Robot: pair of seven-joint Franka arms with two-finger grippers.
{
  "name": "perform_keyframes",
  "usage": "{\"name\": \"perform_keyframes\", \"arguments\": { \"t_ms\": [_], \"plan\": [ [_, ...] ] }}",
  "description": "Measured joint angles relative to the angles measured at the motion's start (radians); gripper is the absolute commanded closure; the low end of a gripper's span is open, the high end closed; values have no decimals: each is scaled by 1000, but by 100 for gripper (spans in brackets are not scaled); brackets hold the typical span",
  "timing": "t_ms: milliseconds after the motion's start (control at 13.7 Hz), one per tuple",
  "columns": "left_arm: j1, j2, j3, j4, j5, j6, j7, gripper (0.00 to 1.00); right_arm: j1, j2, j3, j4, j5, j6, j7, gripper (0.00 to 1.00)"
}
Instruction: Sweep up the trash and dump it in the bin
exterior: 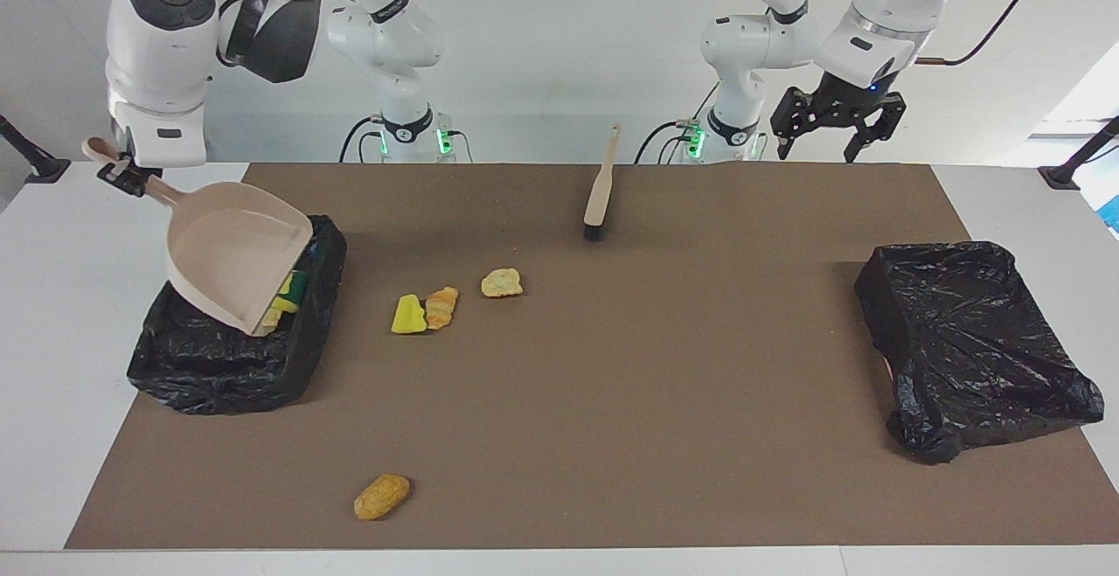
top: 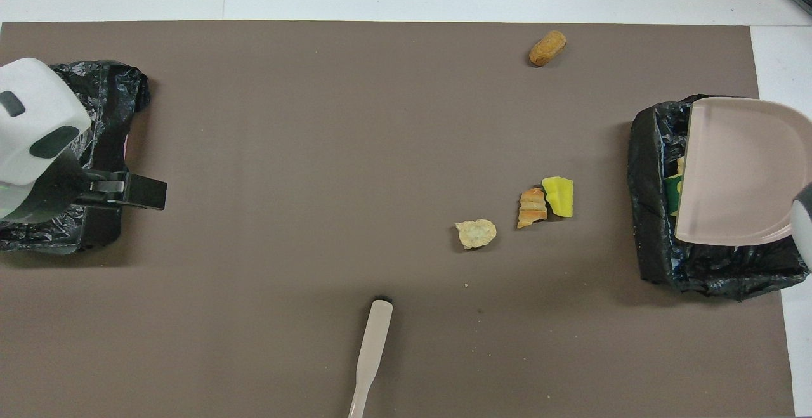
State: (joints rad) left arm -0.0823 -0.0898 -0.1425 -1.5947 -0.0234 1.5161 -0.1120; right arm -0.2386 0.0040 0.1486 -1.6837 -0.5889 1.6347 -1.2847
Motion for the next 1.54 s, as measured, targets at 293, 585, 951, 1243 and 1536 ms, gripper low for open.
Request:
{"name": "perform_keyframes", "arguments": {
  "t_ms": [293, 585, 951, 1243, 1536],
  "plan": [
    [-1, -2, 25, 6, 0, -16, 4, 0, 22, -2, 21, 0, 174, -46, 172, 100],
    [-2, -6, 39, 6, 0, -50, 8, 0, 103, -9, 30, -4, 372, -74, 570, 100],
    [-6, -6, 38, 6, 0, -56, 9, 0, 260, 40, 36, -47, 525, -2, 1154, 100],
    [-1, -6, 53, 6, 0, -56, 19, 0, 364, 159, 36, -49, 617, 191, 1415, 100],
    [19, -6, 55, 6, 1, -56, 19, 0, 524, 313, 37, 5, 628, 369, 1709, 100]
  ]
}}
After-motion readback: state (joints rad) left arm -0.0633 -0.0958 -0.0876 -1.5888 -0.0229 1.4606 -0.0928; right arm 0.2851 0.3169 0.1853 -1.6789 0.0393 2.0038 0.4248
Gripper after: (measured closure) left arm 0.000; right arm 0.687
